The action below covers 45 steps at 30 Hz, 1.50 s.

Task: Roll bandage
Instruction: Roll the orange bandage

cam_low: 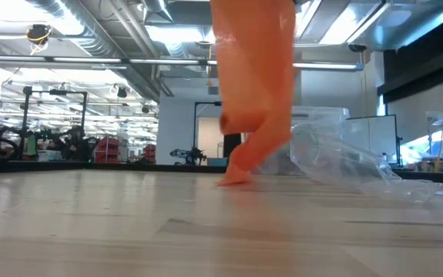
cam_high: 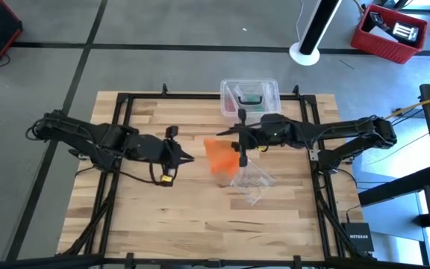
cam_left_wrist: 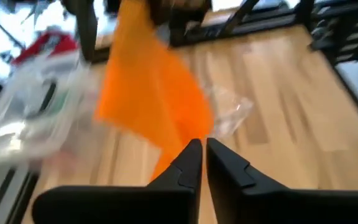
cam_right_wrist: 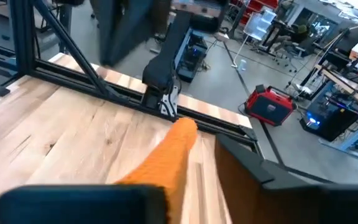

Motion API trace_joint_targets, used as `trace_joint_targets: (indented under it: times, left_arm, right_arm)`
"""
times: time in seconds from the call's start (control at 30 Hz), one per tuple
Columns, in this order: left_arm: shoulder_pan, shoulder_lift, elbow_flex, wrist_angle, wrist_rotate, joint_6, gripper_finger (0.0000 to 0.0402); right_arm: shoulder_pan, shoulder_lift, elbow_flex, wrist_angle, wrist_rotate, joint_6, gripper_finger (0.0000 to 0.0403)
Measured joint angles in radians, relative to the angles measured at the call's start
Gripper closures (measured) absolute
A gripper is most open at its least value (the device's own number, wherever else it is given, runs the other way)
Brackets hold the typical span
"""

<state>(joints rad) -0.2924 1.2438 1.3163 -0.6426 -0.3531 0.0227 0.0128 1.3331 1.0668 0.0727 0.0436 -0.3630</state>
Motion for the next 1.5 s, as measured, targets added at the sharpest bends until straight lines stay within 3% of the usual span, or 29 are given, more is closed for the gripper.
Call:
trace_joint_targets:
  times: [0.27, 0.37, 0.47, 0.6, 0.77, 1.07, 1.5]
  left_arm:
    - [0.0, 0.051, -0.006, -0.18, -0.079, -0.181, 0.0317]
    - [-0.003, 0.073, -0.086, -0.134, -0.08, -0.202, 0.0302]
    - [-0.01, 0.08, -0.233, 0.049, -0.079, -0.198, 0.0296]
    - [-0.008, 0.084, -0.471, 0.437, -0.077, -0.173, 0.0299]
    - [0.018, 0.18, -0.667, 0.846, -0.08, -0.177, 0.0308]
    - [0.033, 0.412, -0.683, 1.145, -0.119, -0.149, 0.0313]
    - [0.033, 0.427, -0.682, 1.257, -0.119, -0.128, 0.0313]
  right_arm:
    - [0.0, 0.0, 0.0, -0.024, 0.0, 0.003, 0.0237]
    - [0.0, 0.0, 0.0, -0.024, 0.0, 0.003, 0.023]
    - [0.0, 0.0, 0.0, -0.025, -0.001, 0.003, 0.0229]
    - [0.0, 0.0, 0.0, -0.025, -0.001, 0.003, 0.0229]
    - [0.0, 0.0, 0.0, -0.024, -0.001, 0.003, 0.0229]
    - [0.0, 0.0, 0.0, -0.031, -0.001, 0.003, 0.0229]
    - [0.0, 0.0, 0.0, -0.053, -0.001, 0.003, 0.0229]
